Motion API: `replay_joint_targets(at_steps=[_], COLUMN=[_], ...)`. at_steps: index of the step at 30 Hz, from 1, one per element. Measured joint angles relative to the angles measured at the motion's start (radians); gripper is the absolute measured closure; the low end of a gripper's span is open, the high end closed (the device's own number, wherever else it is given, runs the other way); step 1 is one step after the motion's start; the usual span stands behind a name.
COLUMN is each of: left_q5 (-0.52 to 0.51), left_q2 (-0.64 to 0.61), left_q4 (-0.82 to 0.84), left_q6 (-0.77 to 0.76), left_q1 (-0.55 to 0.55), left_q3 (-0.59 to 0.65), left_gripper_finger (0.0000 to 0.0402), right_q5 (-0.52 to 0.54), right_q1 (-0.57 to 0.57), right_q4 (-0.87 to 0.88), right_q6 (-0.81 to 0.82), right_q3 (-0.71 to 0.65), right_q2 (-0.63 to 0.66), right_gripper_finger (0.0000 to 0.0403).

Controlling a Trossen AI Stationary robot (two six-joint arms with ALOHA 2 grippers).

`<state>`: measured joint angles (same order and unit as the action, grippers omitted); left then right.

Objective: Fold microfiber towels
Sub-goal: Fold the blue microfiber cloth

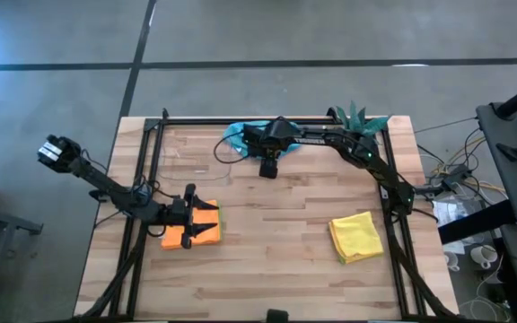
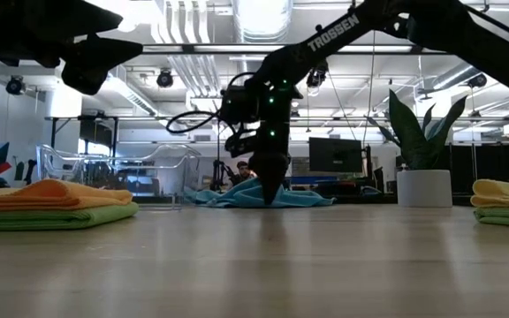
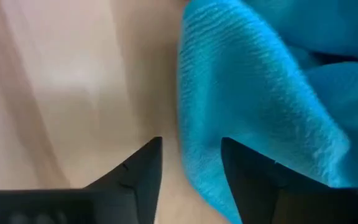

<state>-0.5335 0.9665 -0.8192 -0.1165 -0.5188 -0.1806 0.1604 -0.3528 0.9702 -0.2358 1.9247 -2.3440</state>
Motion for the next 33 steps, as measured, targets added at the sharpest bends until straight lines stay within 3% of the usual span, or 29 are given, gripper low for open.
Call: replay_joint_targets(at_steps=[9,14,23,28,33], left_q5=[-0.012,-0.015,-0.015,-0.015,-0.015], left_q2=[0.000,0.000,0.000,0.000,0.007], left_q4=[-0.001,-0.001,0.004,0.007,0.011], left_q6=[-0.001,-0.006,-0.001,-0.001,-0.006], left_q1=[0.002,0.002,0.001,0.001,0.001], left_q3=[0.000,0.000,0.000,0.000,-0.001], left_gripper_finger=[0.0182,0.0182,0.0182,0.0182,0.0182], right_q5=[-0.040,-0.062,-0.098,-0.320,-0.340], right_q1=[0.006,0.052,0.274,0.436,0.618], right_q4=[0.004,0.125,0.595,0.571,0.502], right_q6=[-0.004,0.010,0.189,0.352,0.434], right_q3=[0.018,0.070,0.122,0.032,-0.064], right_q2=[0.003,0.003,0.070,0.167,0.206], right_gripper_finger=[0.0382,0.0393,0.0394,0.0394,0.0394])
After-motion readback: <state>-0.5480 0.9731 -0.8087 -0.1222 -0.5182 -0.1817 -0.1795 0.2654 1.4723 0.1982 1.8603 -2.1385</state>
